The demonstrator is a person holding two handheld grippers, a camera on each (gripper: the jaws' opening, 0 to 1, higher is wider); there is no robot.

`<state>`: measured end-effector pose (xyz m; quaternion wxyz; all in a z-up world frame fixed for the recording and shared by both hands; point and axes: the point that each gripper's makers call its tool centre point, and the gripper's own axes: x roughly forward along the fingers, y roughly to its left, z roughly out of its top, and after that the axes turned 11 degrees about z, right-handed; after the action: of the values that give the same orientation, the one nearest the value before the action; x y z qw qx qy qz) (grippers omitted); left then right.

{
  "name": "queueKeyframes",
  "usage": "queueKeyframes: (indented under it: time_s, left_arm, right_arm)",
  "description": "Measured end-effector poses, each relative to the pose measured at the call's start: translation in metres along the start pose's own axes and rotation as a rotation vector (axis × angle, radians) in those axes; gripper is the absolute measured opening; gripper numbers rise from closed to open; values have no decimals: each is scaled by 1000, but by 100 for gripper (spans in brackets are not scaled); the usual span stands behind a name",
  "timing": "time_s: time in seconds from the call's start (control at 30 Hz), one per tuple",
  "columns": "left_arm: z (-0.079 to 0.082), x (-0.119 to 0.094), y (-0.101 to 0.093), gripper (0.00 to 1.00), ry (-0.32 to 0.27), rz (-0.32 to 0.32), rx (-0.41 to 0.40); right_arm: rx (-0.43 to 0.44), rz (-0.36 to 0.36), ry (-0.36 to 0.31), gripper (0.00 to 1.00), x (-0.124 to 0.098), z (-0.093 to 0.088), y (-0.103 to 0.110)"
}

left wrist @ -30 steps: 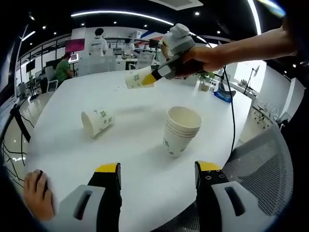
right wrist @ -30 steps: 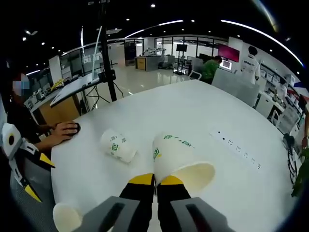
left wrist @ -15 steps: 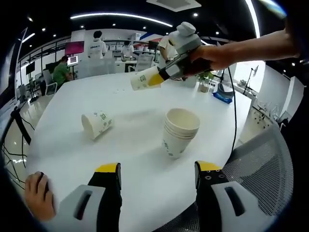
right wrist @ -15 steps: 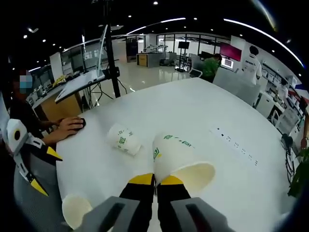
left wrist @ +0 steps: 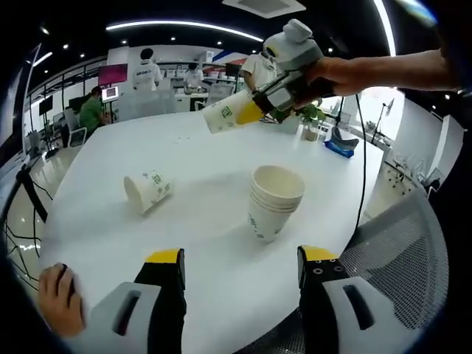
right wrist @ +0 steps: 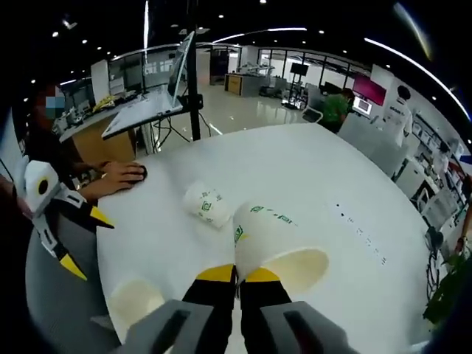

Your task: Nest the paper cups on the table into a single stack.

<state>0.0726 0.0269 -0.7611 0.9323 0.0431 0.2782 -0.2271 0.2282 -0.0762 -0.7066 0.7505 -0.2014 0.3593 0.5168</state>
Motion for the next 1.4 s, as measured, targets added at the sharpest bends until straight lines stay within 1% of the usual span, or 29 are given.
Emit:
queueKeyframes:
  time_s: [0.1,0.17,0.27,0.33,0.47,0.6,0.73,0.8,0.9,0.93,1.07,1.17,1.23,1.27,1.3,1.4]
  left_arm:
    - [-1,1,-1,61,1,-2,3]
    - [-1,1,-1,61,1,-2,3]
    - [-1,0,0,61,1,-2,1]
    - [0,0,-1,61,1,-1,0]
    - [-1,1,-1,61,3,-3,-1]
    - [-1,1,-1,61,4,-4,2]
    - [-1,1,-1,61,3,-4,0]
    - [0,0,-1,61,3,-5,-1]
    - [0,-1,-2,61,3,-5,0]
    - [0,-1,-2,61,4,-5,0]
    - [0,0,-1,61,3,-4,-3]
    - [0,0,-2,61,3,-6,-1]
    - [-1,0,-1,61,4,-6,0]
    - [-1,0,-1,61,3,-5,-1]
    - [-1,1,-1,61,3,-5,-2]
    - [0,0,-1,61,4,-5,-1]
  right_arm:
    - [-19,8,24,0,1,-4,4]
    - [-26,17,38,0,-2,-6,3]
    - [-42,27,63,0,-6,-7,11]
    - [-43,34,69,0,-10,-5,17]
    - [-37,54,92,0,-14,-7,18]
    - [-41,80,140,0,-18,-12,24]
    - [-61,111,188,0,-24,-13,33]
    - [-70,122,206,0,-22,-15,36]
    - [-91,163,244,0,-25,-16,48]
    - [-118,185,265,0,-25,-16,51]
    - [-170,178,323,0,-30,-17,55]
    - [-160,191,339,0,-31,-17,62]
    - [-154,200,358,0,-31,-18,62]
    - [-162,212,378,0,-31,-21,66]
    - [-164,213,380,0,-31,-21,67]
    - [-179,242,422,0,-33,-28,81]
